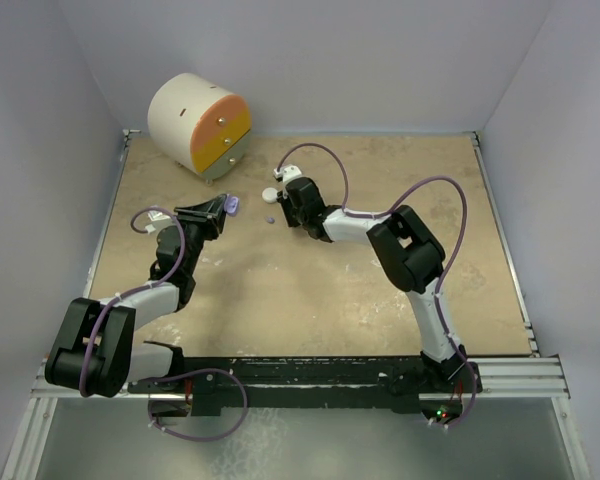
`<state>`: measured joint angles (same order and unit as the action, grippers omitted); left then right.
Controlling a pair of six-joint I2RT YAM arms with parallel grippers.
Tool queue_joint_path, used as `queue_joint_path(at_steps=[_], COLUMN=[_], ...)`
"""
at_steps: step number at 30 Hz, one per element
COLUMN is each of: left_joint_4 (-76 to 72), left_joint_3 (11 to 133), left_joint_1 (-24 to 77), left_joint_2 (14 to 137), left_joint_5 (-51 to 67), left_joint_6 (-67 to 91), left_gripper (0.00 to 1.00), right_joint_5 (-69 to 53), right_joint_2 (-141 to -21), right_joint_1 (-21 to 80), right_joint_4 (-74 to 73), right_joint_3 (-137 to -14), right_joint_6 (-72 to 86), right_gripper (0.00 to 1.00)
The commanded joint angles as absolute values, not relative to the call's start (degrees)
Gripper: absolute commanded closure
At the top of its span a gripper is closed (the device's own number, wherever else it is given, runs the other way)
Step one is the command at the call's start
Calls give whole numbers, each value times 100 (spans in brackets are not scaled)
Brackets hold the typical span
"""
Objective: Insert the wireless bluetooth earbuds into the charging case
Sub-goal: Pick up the earbud from the center of the board.
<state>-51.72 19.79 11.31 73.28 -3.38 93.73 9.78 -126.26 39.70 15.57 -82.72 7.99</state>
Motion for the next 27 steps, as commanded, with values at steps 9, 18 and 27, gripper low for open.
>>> queue_joint_path(at_steps=[9,18,27], left_joint_4=[-5497,-5490,-5415], left_joint_3=[1995,2059,2227], left_joint_1=[1090,1090,1090], left_joint_2=[7276,7297,7393], left_joint_5=[-298,-255,-66], left_joint_6=[9432,9430,9495], left_gripper=[100,100,100], right_joint_5=[1132,929,549], right_joint_2=[-12848,-12686,-11433], right_joint_1=[3997,3991,3990], right_joint_4=[872,1127,2799], right_joint_3=[-8310,-8233,-7418], right_joint_6=[825,902,881], right_gripper=[85,100,100])
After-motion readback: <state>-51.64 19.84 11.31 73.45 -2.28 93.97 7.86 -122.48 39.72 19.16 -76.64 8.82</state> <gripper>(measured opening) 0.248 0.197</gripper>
